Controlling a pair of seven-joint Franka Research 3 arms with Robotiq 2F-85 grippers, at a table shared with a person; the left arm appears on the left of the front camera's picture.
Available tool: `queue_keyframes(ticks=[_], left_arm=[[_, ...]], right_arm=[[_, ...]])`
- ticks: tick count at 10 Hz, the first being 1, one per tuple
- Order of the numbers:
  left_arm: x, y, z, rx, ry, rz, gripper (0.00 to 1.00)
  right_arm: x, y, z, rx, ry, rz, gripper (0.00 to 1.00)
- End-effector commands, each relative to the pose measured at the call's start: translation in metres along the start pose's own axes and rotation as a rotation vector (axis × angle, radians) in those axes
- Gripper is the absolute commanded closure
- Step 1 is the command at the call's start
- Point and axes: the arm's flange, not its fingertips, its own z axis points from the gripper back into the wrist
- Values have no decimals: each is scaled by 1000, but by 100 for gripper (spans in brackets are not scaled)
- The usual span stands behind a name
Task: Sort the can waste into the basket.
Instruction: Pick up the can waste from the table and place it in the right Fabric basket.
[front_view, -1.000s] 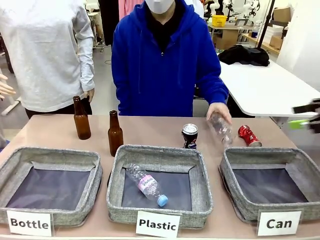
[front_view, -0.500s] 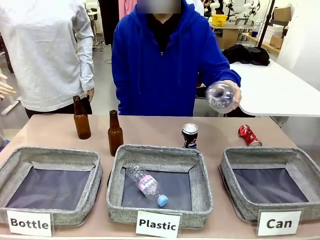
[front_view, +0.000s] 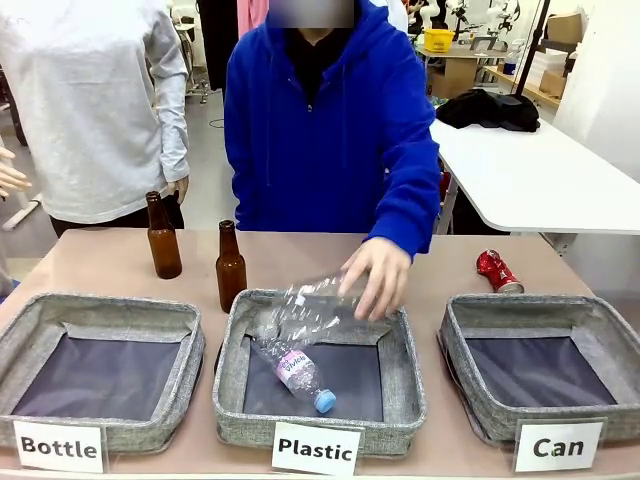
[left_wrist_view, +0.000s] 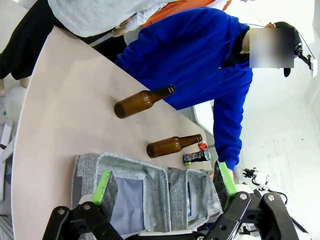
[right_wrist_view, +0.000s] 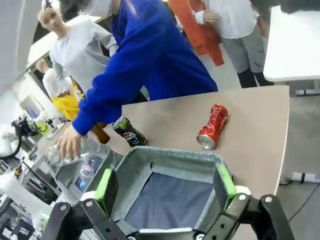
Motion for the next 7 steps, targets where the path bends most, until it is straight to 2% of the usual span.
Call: queue_keyframes(ticks=[1,4,7], left_arm=[[-1,0,-1,-11,-6,-2,0],[-1,0,-1,-11,-6,-2,0],[-1,0,-1,-11,-6,-2,0]], right_arm=[[-2,41,-46,-32,36,112,0],[36,69,-144,42,256,321,0],[51,100,-230,120,394,531,0]])
